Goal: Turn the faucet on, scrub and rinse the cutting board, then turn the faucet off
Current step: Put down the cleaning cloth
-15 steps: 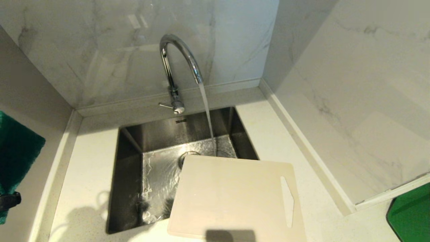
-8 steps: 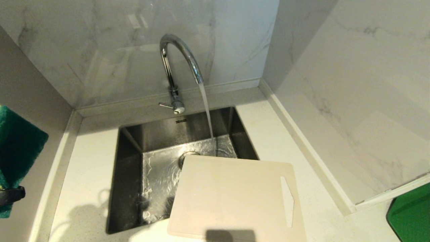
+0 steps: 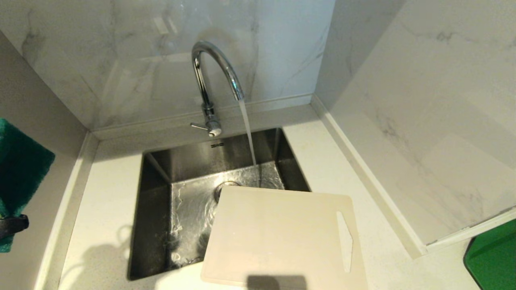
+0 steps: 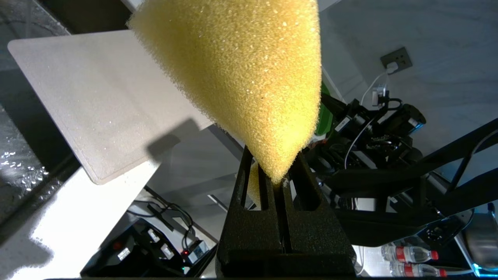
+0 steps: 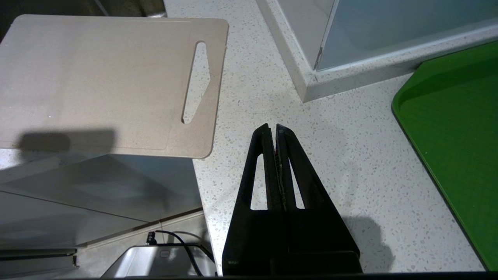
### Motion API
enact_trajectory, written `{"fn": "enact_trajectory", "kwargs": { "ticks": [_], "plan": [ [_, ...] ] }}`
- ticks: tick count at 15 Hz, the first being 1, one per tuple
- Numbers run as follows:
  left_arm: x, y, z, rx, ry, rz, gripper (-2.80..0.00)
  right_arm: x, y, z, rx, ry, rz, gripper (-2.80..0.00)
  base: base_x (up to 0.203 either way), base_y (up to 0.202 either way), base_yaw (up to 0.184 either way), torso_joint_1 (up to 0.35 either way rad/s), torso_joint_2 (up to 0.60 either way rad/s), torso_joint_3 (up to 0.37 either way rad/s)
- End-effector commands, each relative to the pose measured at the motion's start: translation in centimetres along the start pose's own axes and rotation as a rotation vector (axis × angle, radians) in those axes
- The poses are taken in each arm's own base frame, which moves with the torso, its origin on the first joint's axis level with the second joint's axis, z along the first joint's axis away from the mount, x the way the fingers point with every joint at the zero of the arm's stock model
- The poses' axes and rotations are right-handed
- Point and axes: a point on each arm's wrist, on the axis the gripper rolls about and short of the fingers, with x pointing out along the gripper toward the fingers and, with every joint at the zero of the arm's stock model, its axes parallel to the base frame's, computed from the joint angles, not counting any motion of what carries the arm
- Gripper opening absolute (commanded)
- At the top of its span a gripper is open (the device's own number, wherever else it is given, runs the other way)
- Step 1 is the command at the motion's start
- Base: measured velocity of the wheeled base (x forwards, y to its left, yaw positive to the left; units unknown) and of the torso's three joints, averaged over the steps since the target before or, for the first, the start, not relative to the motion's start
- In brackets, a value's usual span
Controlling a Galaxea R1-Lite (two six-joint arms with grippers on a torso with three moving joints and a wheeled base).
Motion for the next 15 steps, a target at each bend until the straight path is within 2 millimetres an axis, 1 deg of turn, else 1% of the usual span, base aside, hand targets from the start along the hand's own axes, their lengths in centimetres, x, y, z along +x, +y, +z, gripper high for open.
{"fn": "enact_trajectory", "kwargs": {
  "ticks": [1, 2, 4, 6, 7, 8, 9, 10, 12, 14, 15],
  "plan": [
    [0.7, 0.4, 0.5, -0.011, 0.017, 0.001, -2.80, 0.0, 0.0, 0.0, 0.001, 0.000, 0.002, -2.80, 0.000, 0.000, 0.000, 0.000, 0.00, 0.000],
    [1.3, 0.8, 0.6, -0.022, 0.035, 0.009, -2.80, 0.0, 0.0, 0.0, 0.000, 0.000, 0.000, -2.80, 0.000, 0.000, 0.000, 0.000, 0.00, 0.000],
    [3.3, 2.4, 1.1, -0.049, 0.085, 0.044, -2.80, 0.0, 0.0, 0.0, 0.000, 0.000, 0.002, -2.80, 0.000, 0.000, 0.000, 0.000, 0.00, 0.000],
    [5.8, 4.3, 1.5, -0.043, 0.130, 0.096, -2.80, 0.0, 0.0, 0.0, 0.000, 0.000, 0.000, -2.80, 0.000, 0.000, 0.000, 0.000, 0.00, 0.000],
    [6.9, 5.0, 2.1, -0.035, 0.140, 0.111, -2.80, 0.0, 0.0, 0.0, 0.000, 0.000, 0.002, -2.80, 0.000, 0.000, 0.000, 0.000, 0.00, 0.000],
    [7.7, 5.4, 3.1, -0.005, 0.131, 0.132, -2.80, 0.0, 0.0, 0.0, 0.000, 0.000, 0.001, -2.80, 0.000, 0.000, 0.000, 0.000, 0.00, 0.000],
    [8.3, 5.9, 3.8, 0.024, 0.131, 0.202, -2.80, 0.0, 0.0, 0.0, 0.000, 0.000, 0.000, -2.80, 0.000, 0.000, 0.000, 0.000, 0.00, 0.000],
    [8.8, 6.4, 4.0, 0.057, 0.167, 0.304, -2.80, 0.0, 0.0, 0.0, 0.000, 0.000, 0.002, -2.80, 0.000, 0.000, 0.000, 0.000, 0.00, 0.000],
    [9.0, 7.2, 3.8, 0.078, 0.334, 0.476, -2.80, 0.0, 0.0, 0.0, 0.000, 0.000, 0.001, -2.80, 0.000, 0.000, 0.000, 0.000, 0.00, 0.000],
    [9.9, 8.5, 4.2, 0.053, 0.477, 0.545, -2.80, 0.0, 0.0, 0.0, 0.000, 0.000, 0.001, -2.80, 0.000, 0.000, 0.000, 0.000, 0.00, 0.000],
    [10.5, 9.3, 4.5, 0.035, 0.515, 0.572, -2.80, 0.0, 0.0, 0.0, 0.001, 0.000, 0.002, -2.80, 0.000, 0.000, 0.000, 0.000, 0.00, 0.000]
  ]
}}
